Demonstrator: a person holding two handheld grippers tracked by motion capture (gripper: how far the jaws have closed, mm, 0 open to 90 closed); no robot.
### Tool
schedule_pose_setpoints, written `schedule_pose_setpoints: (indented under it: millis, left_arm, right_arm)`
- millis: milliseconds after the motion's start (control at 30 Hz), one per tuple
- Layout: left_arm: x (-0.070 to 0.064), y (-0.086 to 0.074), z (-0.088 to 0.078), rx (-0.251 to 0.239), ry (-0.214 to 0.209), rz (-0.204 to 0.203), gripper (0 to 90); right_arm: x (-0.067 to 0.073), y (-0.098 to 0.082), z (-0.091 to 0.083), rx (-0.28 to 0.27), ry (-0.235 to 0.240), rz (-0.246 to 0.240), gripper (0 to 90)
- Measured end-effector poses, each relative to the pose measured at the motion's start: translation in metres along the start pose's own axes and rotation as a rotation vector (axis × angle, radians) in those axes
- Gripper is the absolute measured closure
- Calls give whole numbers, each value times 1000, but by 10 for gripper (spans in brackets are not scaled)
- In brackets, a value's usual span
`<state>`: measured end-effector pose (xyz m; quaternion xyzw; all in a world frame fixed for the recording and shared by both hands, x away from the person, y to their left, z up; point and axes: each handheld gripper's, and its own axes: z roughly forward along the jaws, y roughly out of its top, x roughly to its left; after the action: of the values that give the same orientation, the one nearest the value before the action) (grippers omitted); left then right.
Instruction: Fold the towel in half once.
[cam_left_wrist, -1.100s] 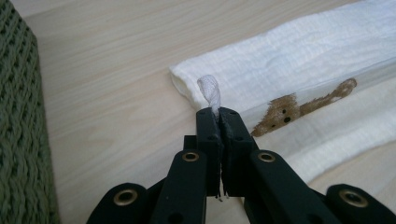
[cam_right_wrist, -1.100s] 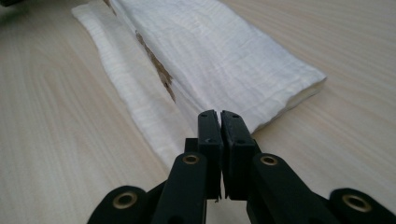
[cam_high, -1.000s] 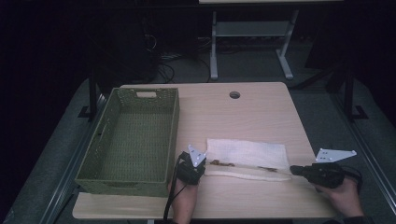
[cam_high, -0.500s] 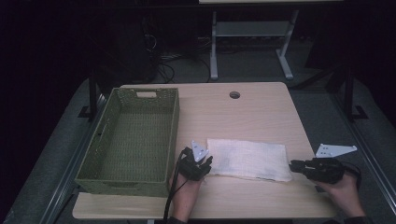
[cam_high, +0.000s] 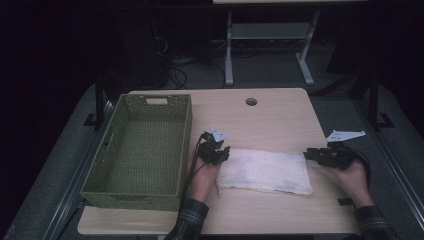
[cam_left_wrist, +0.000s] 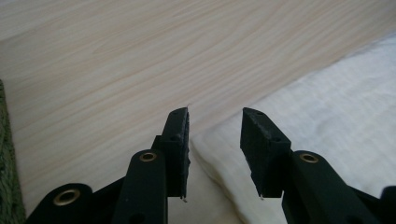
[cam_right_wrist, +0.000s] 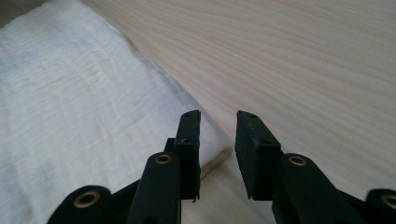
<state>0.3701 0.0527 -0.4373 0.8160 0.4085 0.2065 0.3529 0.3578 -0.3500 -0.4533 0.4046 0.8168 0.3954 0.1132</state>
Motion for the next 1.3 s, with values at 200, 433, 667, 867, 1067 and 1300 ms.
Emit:
schedule_pose_setpoints:
  millis: [200, 433, 667, 867, 1067, 1300]
  left_arm:
    - [10, 0, 13, 34, 12, 0, 603]
    - [13, -2, 19, 48, 4, -4, 592]
    - [15, -3, 29, 61, -25, -4, 585]
    - [16, -7, 34, 111, -62, -1, 638]
    - [11, -7, 33, 117, -94, 23, 828]
    - [8, -10, 26, 104, -102, 1, 856]
  right_arm:
    - [-6, 1, 20, 53, 4, 25, 715]
    - [-5, -3, 25, 71, 4, -2, 780]
    - [-1, -4, 25, 68, -2, -18, 839]
    - [0, -3, 25, 74, -2, -18, 847]
    - [-1, -2, 26, 73, -35, -32, 862]
    - [-13, 2, 27, 61, -73, -15, 870]
